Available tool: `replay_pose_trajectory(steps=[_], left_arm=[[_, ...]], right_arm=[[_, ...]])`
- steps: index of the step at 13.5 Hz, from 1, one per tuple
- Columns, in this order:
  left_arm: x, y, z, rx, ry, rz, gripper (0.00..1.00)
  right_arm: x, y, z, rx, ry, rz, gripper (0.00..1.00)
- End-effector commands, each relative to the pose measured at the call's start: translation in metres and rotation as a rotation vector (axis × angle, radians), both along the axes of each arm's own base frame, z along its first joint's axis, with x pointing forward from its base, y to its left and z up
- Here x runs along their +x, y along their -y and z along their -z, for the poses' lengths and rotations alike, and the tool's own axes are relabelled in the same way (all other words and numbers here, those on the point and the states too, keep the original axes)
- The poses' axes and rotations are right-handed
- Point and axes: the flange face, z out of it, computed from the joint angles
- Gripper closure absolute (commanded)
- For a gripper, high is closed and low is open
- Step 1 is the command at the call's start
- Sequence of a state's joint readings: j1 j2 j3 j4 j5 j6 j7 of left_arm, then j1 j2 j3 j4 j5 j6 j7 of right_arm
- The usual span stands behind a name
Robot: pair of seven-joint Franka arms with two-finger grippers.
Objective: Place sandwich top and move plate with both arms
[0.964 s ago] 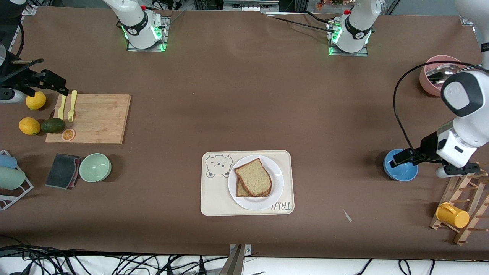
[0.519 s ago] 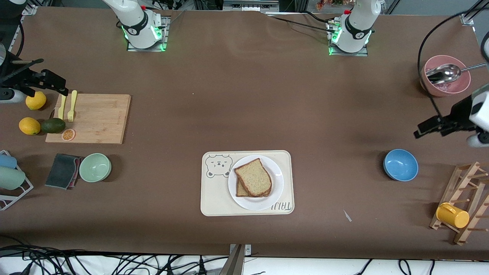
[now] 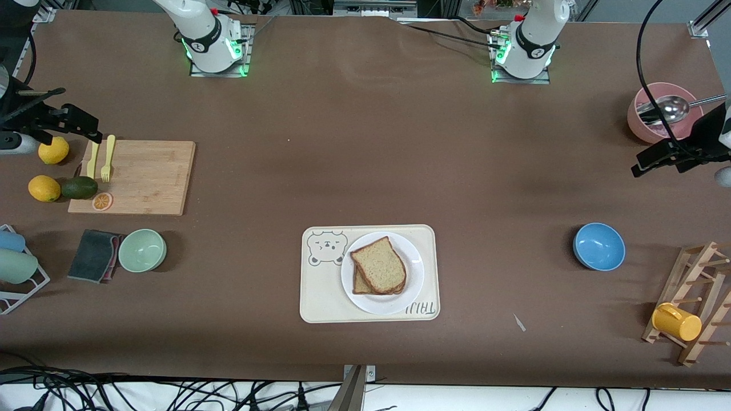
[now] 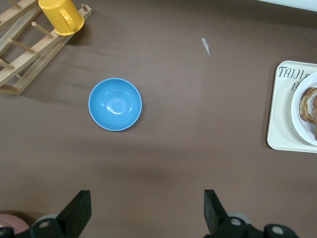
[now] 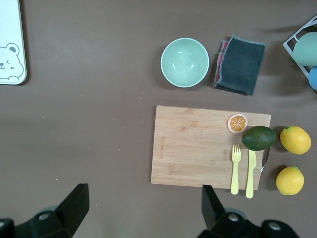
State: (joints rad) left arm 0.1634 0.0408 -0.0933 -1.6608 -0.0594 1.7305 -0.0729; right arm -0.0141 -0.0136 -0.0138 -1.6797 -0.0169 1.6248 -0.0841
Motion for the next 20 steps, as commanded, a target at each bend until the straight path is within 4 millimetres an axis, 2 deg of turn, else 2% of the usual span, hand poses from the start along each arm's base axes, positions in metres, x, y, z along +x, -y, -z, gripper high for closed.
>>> replay_pose_trajectory(steps=[1,4,10,20], left_arm=[[0.001,0.013,-0.008,0.041,-0.020,0.001,0.00],[-0.006,0.012,-0.023,0.044,0.004,0.002,0.00],[-0.021,0.007,-0.031,0.070,-0.042,-0.003,0.00],[-0.029,0.005,-0.034,0.072,-0.045,-0.006,0.00]], right_arm=[[0.000,0.002,-0.005,0.006,0.008,0.008,0.00],[0.000,0.002,-0.005,0.006,0.008,0.009,0.00],[0.000,0.002,-0.006,0.004,0.009,0.002,0.00],[0.001,-0.001,-0.007,0.020,0.016,0.059,0.00]])
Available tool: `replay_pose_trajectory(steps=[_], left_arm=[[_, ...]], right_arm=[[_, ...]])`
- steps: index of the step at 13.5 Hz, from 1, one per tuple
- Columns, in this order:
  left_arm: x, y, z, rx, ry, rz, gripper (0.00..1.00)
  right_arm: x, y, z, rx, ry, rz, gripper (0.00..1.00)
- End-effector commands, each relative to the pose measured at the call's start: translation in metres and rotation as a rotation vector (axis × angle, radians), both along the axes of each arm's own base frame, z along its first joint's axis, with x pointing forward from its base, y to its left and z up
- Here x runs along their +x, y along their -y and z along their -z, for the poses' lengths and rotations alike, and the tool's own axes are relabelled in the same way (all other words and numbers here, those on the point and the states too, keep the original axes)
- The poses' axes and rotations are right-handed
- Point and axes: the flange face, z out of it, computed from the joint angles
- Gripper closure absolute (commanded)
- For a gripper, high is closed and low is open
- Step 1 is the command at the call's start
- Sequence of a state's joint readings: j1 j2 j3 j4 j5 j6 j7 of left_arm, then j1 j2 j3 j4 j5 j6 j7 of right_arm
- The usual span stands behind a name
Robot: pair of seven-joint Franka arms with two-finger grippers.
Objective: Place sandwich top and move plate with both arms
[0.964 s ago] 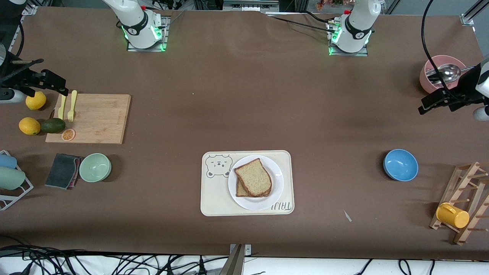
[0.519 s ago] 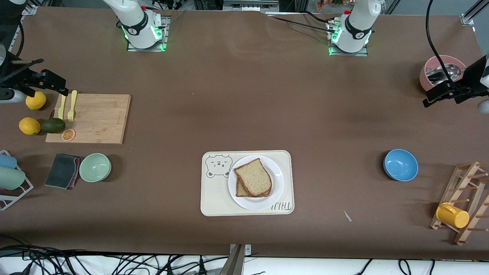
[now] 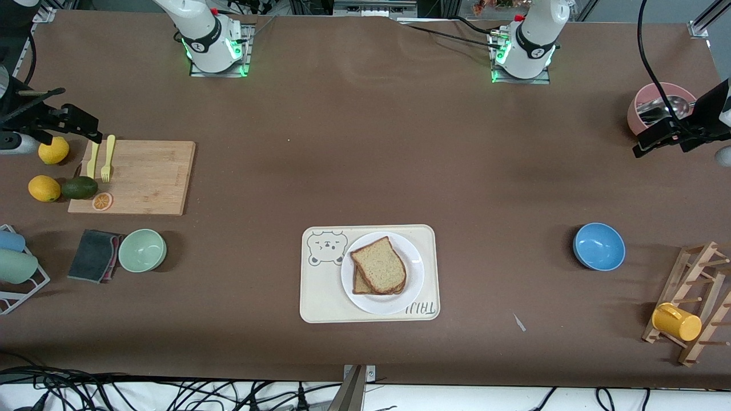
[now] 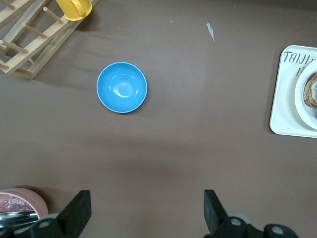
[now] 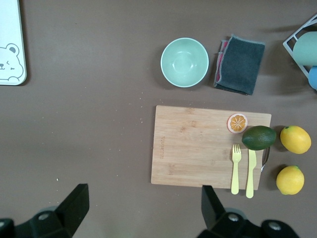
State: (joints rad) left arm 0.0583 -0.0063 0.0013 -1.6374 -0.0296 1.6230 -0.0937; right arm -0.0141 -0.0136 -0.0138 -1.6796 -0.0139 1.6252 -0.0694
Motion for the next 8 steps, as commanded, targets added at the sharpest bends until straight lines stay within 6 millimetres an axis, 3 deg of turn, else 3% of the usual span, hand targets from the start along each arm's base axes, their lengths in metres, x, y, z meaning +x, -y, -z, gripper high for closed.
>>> replay_pose_trajectory(steps=[1,8], left_arm=[[-0.0069,-0.0006,-0.0061,0.042,-0.005,-0.002,0.00],[-0.0078,-0.0008,-0.0047,0.043,-0.014,-0.002,0.00]], right_arm=[[0.0007,-0.0030,-0.0072,0.041,0.014,0.083,0.00],[0.0010,-0.0034,-0.0076,0.044,0.012,0.104,0.00]])
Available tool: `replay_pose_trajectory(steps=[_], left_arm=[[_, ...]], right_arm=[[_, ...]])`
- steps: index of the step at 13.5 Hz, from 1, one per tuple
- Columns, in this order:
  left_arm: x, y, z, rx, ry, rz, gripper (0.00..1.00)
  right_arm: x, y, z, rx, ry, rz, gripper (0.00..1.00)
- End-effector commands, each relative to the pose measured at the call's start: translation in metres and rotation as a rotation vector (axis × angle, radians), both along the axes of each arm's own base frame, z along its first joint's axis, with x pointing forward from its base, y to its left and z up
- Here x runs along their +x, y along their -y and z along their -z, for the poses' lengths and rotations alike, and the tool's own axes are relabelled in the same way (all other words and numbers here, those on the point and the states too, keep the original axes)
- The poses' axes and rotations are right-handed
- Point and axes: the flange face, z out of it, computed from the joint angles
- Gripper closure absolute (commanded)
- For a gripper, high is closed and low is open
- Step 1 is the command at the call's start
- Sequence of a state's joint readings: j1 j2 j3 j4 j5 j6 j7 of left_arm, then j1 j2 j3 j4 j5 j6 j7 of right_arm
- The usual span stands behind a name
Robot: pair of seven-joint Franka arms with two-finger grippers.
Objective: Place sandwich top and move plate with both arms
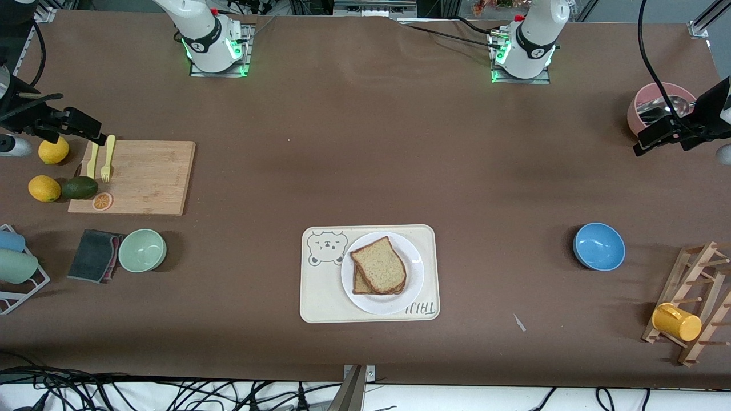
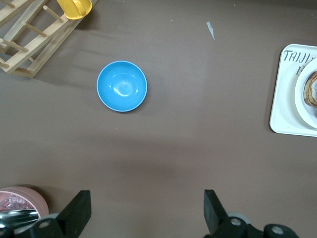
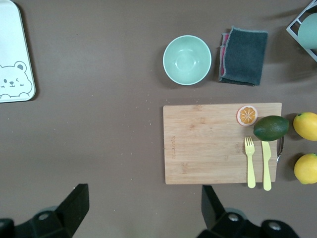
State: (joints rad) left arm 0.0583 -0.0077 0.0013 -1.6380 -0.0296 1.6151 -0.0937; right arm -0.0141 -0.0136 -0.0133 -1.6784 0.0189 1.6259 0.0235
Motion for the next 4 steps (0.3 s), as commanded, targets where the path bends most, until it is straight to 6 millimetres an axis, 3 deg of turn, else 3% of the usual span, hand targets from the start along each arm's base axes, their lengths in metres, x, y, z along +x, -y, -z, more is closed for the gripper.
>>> replay_pose_trajectory(steps=[1,4], left_arm=[[-0.0071,-0.0020,-0.0045,0.054,-0.012,-0.002,0.00],[-0.0083,-0.0033,-0.0049,0.075,-0.018,0.001,0.00]], right_arm=[[0.0003,0.0002,-0.0077,0.014,0.011,0.008,0.00],[0.0003,0.0002,-0.0077,0.014,0.011,0.008,0.00]])
